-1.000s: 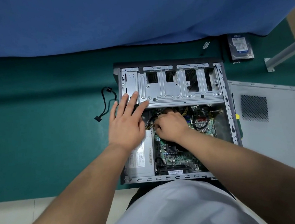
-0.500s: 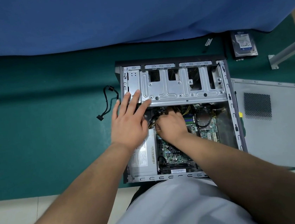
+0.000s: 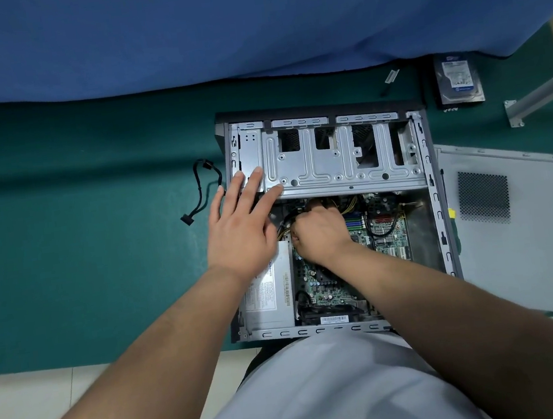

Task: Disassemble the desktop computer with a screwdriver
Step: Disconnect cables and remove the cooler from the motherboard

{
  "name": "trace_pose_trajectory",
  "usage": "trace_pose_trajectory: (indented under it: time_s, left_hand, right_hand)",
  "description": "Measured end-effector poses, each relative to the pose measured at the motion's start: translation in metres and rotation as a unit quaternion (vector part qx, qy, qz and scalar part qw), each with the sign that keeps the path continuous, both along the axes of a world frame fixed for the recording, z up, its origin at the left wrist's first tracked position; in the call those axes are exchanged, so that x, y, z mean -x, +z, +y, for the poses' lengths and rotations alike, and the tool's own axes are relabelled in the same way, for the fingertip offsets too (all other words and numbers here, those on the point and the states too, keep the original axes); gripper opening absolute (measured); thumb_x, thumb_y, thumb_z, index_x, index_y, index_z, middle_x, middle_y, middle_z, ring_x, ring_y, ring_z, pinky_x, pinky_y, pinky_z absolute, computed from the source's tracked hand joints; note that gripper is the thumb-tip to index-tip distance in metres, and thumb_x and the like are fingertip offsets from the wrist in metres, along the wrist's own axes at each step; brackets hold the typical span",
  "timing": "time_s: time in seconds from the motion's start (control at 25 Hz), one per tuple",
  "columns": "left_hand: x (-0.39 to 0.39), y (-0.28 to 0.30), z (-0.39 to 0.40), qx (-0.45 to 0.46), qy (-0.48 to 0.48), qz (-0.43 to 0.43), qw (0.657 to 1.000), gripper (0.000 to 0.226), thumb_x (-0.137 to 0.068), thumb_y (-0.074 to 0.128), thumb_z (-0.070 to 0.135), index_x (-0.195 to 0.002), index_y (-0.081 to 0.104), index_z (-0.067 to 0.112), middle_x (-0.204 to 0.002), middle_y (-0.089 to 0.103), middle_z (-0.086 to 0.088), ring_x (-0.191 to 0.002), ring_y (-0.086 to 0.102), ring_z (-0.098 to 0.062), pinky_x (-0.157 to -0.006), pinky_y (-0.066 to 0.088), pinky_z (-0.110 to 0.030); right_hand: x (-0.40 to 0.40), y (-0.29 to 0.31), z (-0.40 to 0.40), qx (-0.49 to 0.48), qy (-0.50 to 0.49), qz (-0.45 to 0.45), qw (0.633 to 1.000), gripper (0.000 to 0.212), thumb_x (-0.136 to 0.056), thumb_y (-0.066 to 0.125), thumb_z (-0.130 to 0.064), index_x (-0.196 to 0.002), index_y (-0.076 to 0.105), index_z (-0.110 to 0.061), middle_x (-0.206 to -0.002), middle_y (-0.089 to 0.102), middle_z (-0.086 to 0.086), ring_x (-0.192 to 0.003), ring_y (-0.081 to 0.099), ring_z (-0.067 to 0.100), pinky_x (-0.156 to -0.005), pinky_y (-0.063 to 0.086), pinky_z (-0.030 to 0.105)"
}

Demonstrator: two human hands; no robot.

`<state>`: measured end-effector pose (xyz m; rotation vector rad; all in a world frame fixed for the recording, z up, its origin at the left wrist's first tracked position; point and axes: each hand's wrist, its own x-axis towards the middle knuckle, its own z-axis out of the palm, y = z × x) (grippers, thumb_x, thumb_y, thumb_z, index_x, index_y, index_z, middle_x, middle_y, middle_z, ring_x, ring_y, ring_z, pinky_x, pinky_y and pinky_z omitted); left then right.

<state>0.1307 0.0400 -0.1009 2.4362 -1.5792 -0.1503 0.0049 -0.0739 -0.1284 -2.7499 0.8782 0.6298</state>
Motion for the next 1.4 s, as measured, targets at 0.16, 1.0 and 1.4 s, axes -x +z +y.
trace_pose_trajectory:
  time_s: [0.16,1.0,1.4]
  left_hand:
    - [0.000,0.000,0.000,0.000,0.001,0.001,1.000,0.060,-0.090,0.043,0.029,-0.149,0.045,0.039,-0.168,0.026,0.007,-0.157,0.016,-0.023,-0.127,0.011,-0.048]
    - [0.000,0.003,0.000,-0.001,0.003,0.009,1.000,0.060,-0.090,0.049,0.026,-0.149,0.047,0.038,-0.167,0.027,0.006,-0.156,0.017,-0.024,-0.127,0.011,-0.048]
    - [0.000,0.000,0.000,0.010,0.001,0.008,1.000,0.060,-0.089,0.049,0.026,-0.148,0.047,0.038,-0.167,0.027,0.007,-0.156,0.016,-0.023,-0.127,0.010,-0.048]
  right_hand:
    - [0.000,0.001,0.000,0.000,-0.001,-0.002,1.000,0.013,-0.090,0.062,-0.025,-0.097,0.072,-0.021,-0.095,0.070,-0.001,-0.101,0.060,0.026,-0.085,0.044,0.038]
    - [0.000,0.002,0.003,-0.019,-0.014,-0.006,1.000,0.016,-0.088,0.062,-0.026,-0.097,0.072,-0.017,-0.095,0.070,0.003,-0.103,0.059,0.028,-0.090,0.046,0.037]
    - [0.010,0.006,0.004,-0.044,-0.032,-0.076,0.996,0.018,-0.094,0.056,-0.030,-0.099,0.072,-0.022,-0.103,0.068,-0.001,-0.102,0.055,0.026,-0.083,0.046,0.036]
